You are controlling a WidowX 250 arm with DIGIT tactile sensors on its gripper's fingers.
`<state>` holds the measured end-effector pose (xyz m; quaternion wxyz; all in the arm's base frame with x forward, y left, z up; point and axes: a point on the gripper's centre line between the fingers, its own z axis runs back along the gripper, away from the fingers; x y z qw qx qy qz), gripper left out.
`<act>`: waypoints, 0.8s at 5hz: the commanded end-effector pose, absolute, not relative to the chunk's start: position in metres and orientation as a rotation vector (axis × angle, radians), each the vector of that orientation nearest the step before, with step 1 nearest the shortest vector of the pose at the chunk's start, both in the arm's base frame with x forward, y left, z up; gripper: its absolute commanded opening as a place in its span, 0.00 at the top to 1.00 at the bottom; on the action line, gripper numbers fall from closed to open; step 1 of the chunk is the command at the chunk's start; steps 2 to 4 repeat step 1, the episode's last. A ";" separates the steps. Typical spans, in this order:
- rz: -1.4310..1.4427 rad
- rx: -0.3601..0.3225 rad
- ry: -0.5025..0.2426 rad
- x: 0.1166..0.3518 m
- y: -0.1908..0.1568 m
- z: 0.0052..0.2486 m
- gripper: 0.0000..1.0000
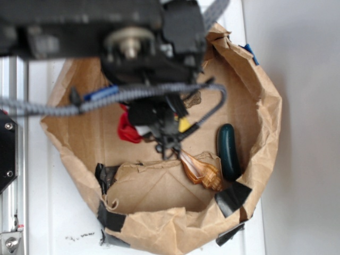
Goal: Grab the red paper.
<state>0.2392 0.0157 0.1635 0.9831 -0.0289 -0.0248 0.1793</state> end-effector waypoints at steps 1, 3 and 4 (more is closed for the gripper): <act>0.390 -0.104 -0.134 0.226 0.018 0.184 1.00; 0.390 -0.104 -0.134 0.226 0.018 0.184 1.00; 0.390 -0.104 -0.134 0.226 0.018 0.184 1.00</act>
